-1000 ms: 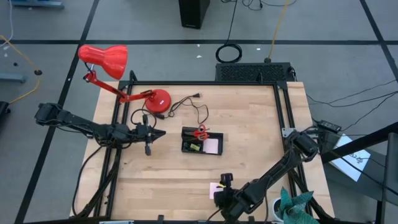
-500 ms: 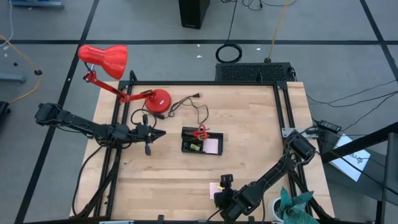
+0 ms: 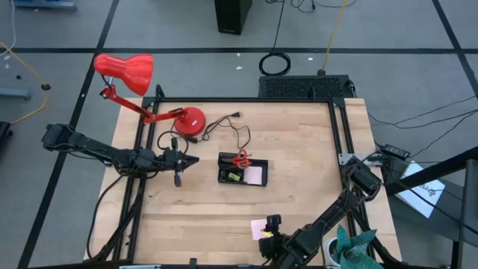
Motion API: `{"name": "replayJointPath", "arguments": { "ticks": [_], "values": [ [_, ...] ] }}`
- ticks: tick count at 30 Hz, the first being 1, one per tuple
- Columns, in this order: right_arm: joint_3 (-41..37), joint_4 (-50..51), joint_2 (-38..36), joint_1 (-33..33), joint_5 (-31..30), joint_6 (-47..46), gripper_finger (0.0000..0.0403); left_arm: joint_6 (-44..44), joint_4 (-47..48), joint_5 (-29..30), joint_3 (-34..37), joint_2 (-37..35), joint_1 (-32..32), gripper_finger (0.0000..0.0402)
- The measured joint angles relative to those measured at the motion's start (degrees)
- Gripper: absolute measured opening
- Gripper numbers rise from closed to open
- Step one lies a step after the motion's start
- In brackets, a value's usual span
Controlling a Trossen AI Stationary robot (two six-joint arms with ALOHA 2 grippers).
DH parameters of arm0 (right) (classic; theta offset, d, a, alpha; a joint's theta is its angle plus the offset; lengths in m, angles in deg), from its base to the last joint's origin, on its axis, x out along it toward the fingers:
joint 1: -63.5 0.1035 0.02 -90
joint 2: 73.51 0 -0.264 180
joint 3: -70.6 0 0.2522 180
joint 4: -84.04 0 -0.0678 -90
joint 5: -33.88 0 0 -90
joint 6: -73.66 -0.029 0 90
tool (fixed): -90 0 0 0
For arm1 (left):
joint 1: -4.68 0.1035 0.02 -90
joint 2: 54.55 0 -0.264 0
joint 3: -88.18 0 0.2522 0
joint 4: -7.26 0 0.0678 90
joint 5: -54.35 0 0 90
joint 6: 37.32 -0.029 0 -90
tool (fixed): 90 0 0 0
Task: Pick and place office supplies into organizer
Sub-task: Put the pink sticky notes into the desk organizer
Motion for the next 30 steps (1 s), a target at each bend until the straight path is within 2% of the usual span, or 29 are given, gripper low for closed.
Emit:
{"name": "replayJointPath", "arguments": {
  "ticks": [8,13,23,30],
  "values": [
    [0.3,0.8,3.4,0.4,-0.2,-0.5,0.0253,0.3,0.1,0.0,0.0,0.0,0.0,0.0031],
    [0.3,4.0,4.4,0.4,-3.0,-1.7,0.0227,0.4,0.1,0.0,0.0,0.0,0.0,0.0031],
    [0.2,8.6,4.5,0.3,-6.3,-1.1,0.0132,0.1,0.0,0.0,0.0,0.0,0.0,0.0031],
    [0.1,7.9,4.6,0.3,-6.0,0.2,0.0024,0.2,0.0,0.0,0.0,0.0,0.0,0.0031]
  ]
}}
